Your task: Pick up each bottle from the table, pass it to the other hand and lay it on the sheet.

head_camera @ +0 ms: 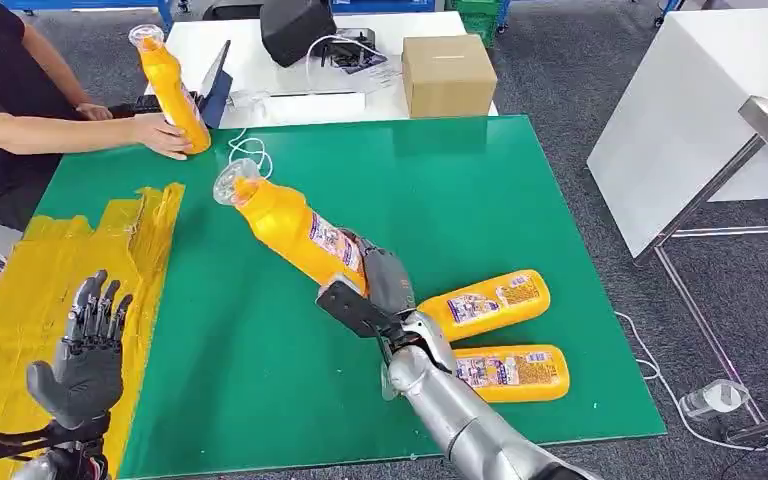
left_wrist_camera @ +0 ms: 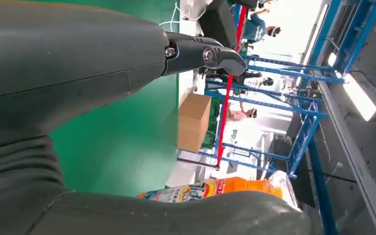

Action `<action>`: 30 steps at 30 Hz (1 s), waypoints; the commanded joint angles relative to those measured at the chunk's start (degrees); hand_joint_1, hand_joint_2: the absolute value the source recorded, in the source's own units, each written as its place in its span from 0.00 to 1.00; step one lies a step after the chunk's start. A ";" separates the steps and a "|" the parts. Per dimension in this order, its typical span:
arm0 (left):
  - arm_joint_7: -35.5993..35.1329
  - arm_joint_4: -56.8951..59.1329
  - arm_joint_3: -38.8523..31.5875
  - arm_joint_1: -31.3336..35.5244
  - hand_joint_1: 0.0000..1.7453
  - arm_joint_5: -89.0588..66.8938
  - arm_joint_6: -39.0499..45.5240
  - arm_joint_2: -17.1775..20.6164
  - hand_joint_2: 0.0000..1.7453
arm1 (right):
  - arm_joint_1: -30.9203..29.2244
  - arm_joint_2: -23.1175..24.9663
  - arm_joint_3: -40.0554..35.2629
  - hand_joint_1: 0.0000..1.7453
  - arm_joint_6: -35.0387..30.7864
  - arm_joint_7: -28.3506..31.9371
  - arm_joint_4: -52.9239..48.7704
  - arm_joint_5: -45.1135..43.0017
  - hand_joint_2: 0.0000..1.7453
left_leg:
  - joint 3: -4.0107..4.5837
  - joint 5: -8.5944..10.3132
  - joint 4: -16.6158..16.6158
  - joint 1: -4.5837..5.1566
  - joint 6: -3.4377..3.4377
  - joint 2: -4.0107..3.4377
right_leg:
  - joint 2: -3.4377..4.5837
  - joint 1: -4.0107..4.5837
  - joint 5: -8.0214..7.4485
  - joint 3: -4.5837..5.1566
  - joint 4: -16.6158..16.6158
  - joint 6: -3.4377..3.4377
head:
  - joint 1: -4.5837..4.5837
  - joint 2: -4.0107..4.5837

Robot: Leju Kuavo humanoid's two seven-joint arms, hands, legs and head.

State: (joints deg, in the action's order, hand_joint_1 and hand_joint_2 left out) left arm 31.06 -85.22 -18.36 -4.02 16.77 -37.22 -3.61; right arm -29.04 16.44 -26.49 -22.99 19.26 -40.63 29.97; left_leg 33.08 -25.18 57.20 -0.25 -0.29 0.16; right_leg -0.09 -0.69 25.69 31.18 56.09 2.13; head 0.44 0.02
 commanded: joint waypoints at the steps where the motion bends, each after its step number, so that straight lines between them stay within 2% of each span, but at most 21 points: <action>1: -0.37 0.31 -1.50 0.40 0.00 0.11 -0.11 -1.52 0.00 | -0.26 -1.58 1.51 1.00 -0.06 0.16 -2.69 -0.14 1.00 | -0.06 -0.01 -0.01 -0.02 0.00 0.05 | -0.05 0.02 0.03 -0.10 -0.04 -0.03 | 0.02 0.00; 3: -0.71 -0.58 -2.15 0.05 0.00 1.88 0.23 -2.27 0.00 | 2.02 -1.50 3.05 1.00 -0.12 3.12 -7.69 -1.74 1.00 | -0.07 -0.02 -0.02 -0.03 0.00 0.04 | -0.05 0.04 0.02 -0.12 -0.06 -0.04 | 0.02 0.00; 4: -1.04 -1.51 -2.41 -0.43 0.00 2.43 0.65 -2.82 1.00 | 3.65 -1.64 3.52 1.00 0.04 4.18 -11.35 -2.60 1.00 | -0.12 -0.05 -0.01 -0.07 0.01 0.05 | -0.06 0.08 0.04 -0.19 -0.08 -0.07 | 0.00 0.00; 7: -4.00 -4.24 -2.68 -2.25 0.00 6.91 0.18 -4.41 1.00 | 9.16 -3.08 2.23 1.00 3.69 3.26 -24.82 -3.57 1.00 | -0.06 -0.10 0.04 -0.07 0.00 0.10 | -0.11 0.08 0.10 -0.16 -0.05 -0.05 | 0.00 0.00; 9: -6.49 -4.95 -1.97 -3.05 0.00 10.47 -1.48 -5.16 1.00 | 10.14 -3.22 0.62 1.00 5.99 2.16 -26.99 -2.91 1.00 | -0.01 -0.06 0.01 -0.03 -0.01 0.07 | -0.07 0.04 0.06 -0.07 -0.05 -0.03 | 0.02 0.00; 12: -9.03 -6.15 1.27 -4.28 0.00 12.83 -3.13 -6.53 1.00 | 9.51 -2.32 -3.33 1.00 8.46 0.46 -24.13 -0.19 1.00 | 0.04 -0.05 -0.01 0.00 -0.01 0.03 | -0.03 0.00 0.05 -0.01 -0.04 -0.02 | 0.02 0.00; 13: -9.49 -6.69 3.07 -4.69 0.00 13.04 -3.57 -6.89 1.00 | 9.28 -1.57 -4.36 1.00 8.71 0.54 -22.77 0.16 1.00 | -0.19 -0.18 0.01 -0.09 0.00 0.01 | -0.02 0.10 0.14 -0.29 -0.12 -0.07 | 0.02 0.00; 14: -9.64 -7.17 4.47 -5.02 0.00 13.05 -3.56 -7.11 1.00 | 8.93 -1.16 -5.62 1.00 8.34 0.61 -21.69 1.43 1.00 | 0.04 -0.06 0.00 -0.03 0.00 0.01 | -0.01 0.02 0.04 -0.01 -0.05 -0.03 | 0.02 0.00; 22: -8.79 -9.24 15.95 -7.18 0.00 10.40 -0.96 -6.05 1.00 | 9.59 1.49 -13.15 1.00 8.45 0.37 -20.35 5.07 1.00 | -0.01 -0.09 -0.01 -0.06 0.01 0.02 | -0.03 0.06 0.08 -0.07 -0.08 -0.06 | 0.00 0.00; 23: -8.03 -9.90 17.13 -8.69 0.00 12.05 -2.72 -6.09 1.00 | 9.94 1.68 -16.36 1.00 11.12 1.30 -19.94 6.72 1.00 | 0.01 -0.08 -0.03 -0.02 0.01 -0.01 | 0.00 0.03 0.06 -0.03 -0.06 -0.05 | 0.00 0.00; 25: -6.98 -11.55 18.36 -11.45 0.00 11.88 -3.09 -6.25 1.00 | 11.47 3.01 -18.36 1.00 8.83 0.42 -19.16 8.13 1.00 | 0.01 -0.08 -0.04 -0.02 0.01 -0.10 | 0.10 0.03 0.04 0.00 -0.07 -0.04 | 0.00 0.00; 28: -6.89 -11.64 18.55 -11.36 0.00 12.11 -3.02 -6.20 1.00 | 11.05 2.77 -18.42 1.00 8.64 0.30 -19.05 8.06 1.00 | -0.26 -0.22 -0.10 -0.07 0.03 -0.18 | 0.18 0.08 0.13 -0.28 -0.16 -0.10 | 0.00 0.00; 30: -7.17 -11.36 18.84 -10.97 0.00 12.86 -2.90 -5.86 1.00 | 10.73 2.43 -18.70 1.00 8.95 0.17 -19.18 7.71 1.00 | 0.01 -0.07 -0.07 -0.02 0.02 0.04 | -0.03 0.03 0.07 -0.02 -0.09 -0.05 | 0.00 0.00</action>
State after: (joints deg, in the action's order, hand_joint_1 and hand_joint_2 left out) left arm 23.93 -96.15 -3.97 -13.69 28.41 -40.28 -10.45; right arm -18.62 18.69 -39.58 -13.81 20.02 -61.66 37.96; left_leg 33.23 -25.21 57.19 -0.24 -0.29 0.16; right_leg -0.09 -0.70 25.71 31.32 56.08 2.12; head 0.44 0.02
